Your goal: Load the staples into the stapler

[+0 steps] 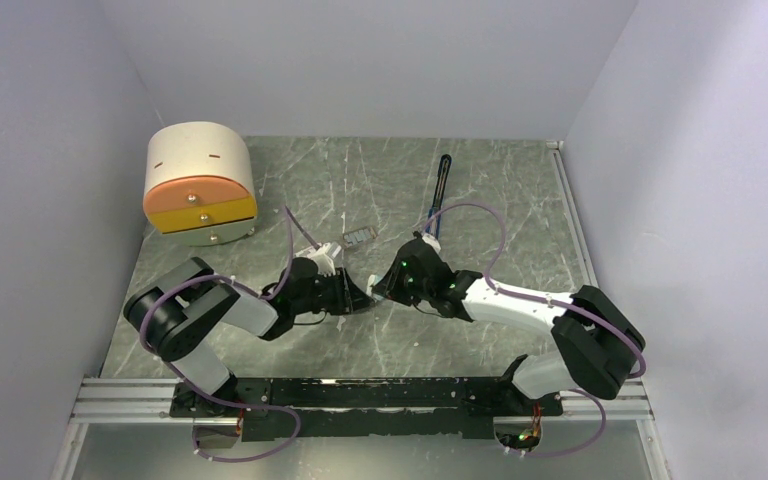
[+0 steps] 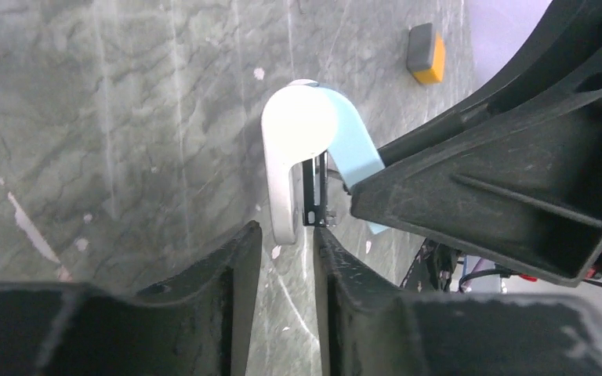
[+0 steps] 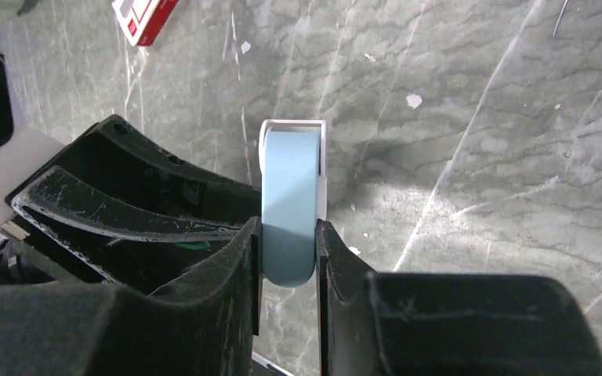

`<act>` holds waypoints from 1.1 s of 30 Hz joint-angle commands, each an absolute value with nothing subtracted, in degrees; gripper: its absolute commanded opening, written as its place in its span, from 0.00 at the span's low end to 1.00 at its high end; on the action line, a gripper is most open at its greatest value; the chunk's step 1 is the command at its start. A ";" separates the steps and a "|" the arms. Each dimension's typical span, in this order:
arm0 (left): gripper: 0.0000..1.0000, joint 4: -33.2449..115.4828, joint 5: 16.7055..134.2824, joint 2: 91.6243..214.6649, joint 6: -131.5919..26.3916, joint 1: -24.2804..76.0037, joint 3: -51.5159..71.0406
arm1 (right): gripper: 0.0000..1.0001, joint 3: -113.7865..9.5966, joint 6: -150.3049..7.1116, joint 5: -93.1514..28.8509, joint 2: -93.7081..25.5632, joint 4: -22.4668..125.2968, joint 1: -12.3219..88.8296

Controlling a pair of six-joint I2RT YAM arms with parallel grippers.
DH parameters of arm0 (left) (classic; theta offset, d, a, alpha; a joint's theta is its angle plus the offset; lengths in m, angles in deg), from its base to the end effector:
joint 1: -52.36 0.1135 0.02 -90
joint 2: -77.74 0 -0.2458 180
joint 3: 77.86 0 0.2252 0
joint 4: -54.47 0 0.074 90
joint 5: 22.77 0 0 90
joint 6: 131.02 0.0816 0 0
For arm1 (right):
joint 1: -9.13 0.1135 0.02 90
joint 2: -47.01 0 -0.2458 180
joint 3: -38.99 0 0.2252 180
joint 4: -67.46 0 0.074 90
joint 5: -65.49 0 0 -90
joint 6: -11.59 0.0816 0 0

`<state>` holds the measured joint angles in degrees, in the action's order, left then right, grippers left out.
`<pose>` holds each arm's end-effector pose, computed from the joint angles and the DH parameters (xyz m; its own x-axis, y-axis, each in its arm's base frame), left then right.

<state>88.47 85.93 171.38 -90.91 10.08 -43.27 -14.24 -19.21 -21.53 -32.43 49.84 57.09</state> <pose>0.1958 -0.2134 0.1016 -0.8535 -0.2030 -0.4798 0.3094 0.5435 -0.7803 0.1968 0.2119 0.1480 -0.8530 0.3350 -0.4003 0.0314 0.7985 0.6012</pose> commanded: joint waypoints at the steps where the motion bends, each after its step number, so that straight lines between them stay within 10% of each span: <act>1: 0.31 89.79 84.46 171.78 -89.13 9.67 -40.79 | 0.06 -13.59 -18.58 -22.36 -31.83 51.68 57.10; 17: 0.06 84.69 83.24 171.09 -84.17 9.36 -41.23 | 0.08 -16.38 -22.27 -18.06 -29.13 43.38 55.34; 33: 0.05 82.44 84.61 172.16 -81.13 8.12 -41.54 | 0.18 -17.41 -31.83 -20.70 -29.95 44.49 42.24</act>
<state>85.69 85.01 171.49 -84.59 8.79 -40.93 -16.62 -26.34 -24.91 -28.85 44.04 46.49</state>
